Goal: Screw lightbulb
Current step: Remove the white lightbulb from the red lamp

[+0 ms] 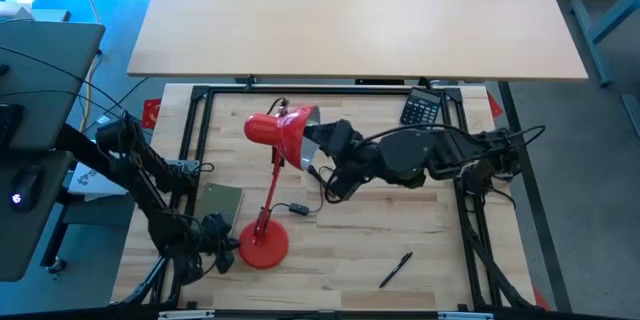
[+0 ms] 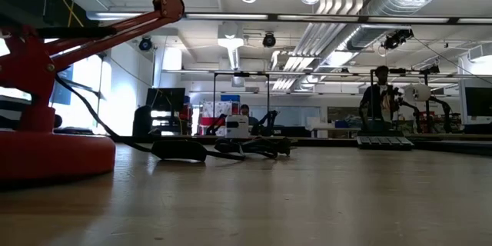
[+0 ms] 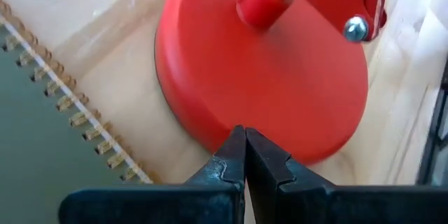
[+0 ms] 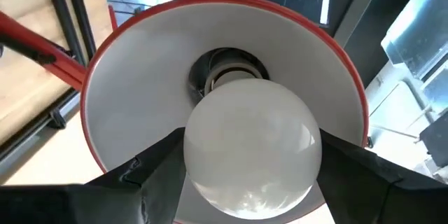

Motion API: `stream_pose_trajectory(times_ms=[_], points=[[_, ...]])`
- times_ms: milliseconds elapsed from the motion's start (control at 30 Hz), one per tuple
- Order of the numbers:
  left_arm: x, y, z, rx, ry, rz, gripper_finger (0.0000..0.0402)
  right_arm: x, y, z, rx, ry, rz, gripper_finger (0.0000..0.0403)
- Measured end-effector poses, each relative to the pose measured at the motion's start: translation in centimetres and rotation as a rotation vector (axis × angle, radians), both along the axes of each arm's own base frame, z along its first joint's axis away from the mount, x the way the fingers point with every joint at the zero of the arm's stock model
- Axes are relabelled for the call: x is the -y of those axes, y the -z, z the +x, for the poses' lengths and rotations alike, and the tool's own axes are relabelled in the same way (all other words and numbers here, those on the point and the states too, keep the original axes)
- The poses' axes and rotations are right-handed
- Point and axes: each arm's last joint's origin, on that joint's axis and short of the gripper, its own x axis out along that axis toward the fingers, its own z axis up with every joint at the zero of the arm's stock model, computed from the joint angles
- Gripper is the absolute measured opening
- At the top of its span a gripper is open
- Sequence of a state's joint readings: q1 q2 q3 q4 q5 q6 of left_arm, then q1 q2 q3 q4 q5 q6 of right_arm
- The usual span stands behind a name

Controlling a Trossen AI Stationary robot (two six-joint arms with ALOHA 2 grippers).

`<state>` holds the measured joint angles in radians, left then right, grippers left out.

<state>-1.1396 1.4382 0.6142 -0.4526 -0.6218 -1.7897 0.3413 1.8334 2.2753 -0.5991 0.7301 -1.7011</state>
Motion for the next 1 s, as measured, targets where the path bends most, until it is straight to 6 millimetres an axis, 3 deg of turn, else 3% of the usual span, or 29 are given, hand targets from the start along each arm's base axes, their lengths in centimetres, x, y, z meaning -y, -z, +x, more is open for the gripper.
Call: stream_pose_trajectory(times_ms=[400, 700, 1000], points=[[0.16, -0.08, -0.25, -0.085, -0.029, -0.099, 0.0, -0.24, 0.02, 0.07, 0.032, 0.012, 0.058, 0.0269], [0.12, -0.12, -0.18, -0.07, -0.048, -0.101, 0.0, -0.57, -0.09, 0.16, 0.018, -0.113, 0.035, 0.027], [-0.04, -0.12, -0.22, -0.065, -0.052, -0.081, 0.0, -0.5, -0.23, 0.22, 0.046, -0.116, 0.078, 0.0276]])
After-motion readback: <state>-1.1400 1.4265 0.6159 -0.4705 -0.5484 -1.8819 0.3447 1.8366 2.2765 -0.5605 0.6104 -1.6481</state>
